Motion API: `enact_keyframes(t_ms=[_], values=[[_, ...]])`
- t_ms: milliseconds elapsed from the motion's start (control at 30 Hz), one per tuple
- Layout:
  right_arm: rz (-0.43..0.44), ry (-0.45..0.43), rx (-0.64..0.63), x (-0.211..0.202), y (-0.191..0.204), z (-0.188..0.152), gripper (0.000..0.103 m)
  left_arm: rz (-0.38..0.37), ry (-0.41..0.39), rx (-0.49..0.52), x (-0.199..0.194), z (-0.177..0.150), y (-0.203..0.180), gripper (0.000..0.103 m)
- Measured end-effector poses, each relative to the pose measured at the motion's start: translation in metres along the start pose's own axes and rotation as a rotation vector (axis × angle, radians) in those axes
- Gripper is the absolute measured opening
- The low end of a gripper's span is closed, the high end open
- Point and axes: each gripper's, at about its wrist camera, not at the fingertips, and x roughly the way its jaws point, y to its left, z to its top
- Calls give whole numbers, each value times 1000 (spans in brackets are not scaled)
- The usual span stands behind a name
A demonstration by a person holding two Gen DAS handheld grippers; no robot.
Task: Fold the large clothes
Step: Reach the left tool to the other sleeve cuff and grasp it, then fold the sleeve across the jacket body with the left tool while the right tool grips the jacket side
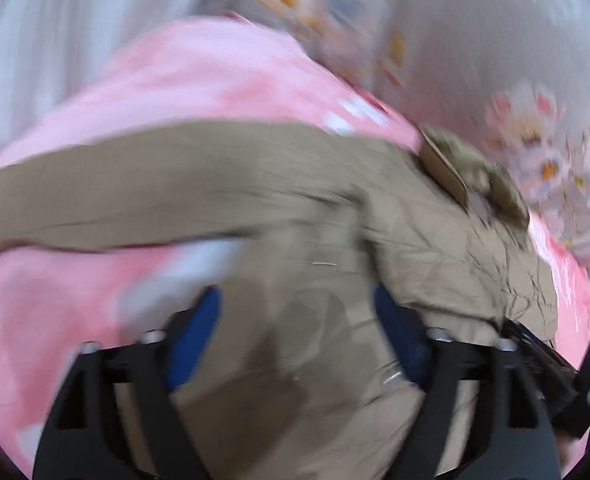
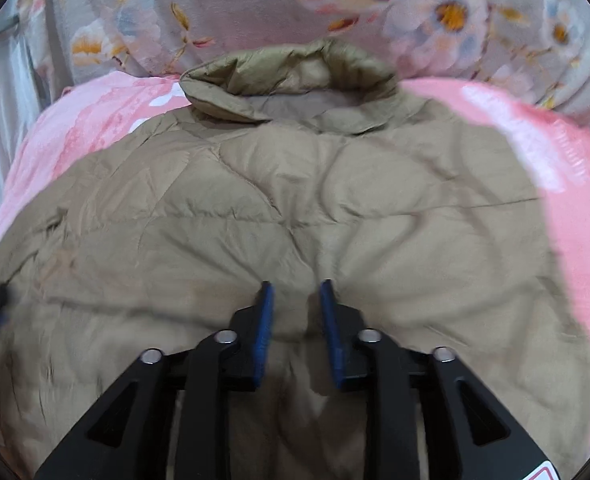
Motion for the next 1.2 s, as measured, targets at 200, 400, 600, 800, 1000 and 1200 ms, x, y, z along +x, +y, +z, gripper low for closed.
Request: enact_keyframes(t_ms=[200,400,600,800,1000,1200], values=[[89,-35,-7,-70,13,-58,45,189,-29,-324,-47,5,167,97],[48,-40,-44,-71,25,-96,52,282,-38,-474,-53,4,240,97],[61,-26,6,-66,16,-103,60,293,-61,-499,-37,15,249,93],[55,-19,11,-63,16,-103,62,307,-35,-459,-25,30,247,36],[53,-19,14,-62,16,-104,63,324,-86,-335,-42,55,212,3],[53,-19,15,-62,16,-104,64,160,-194,-181,-76,90,131,3]])
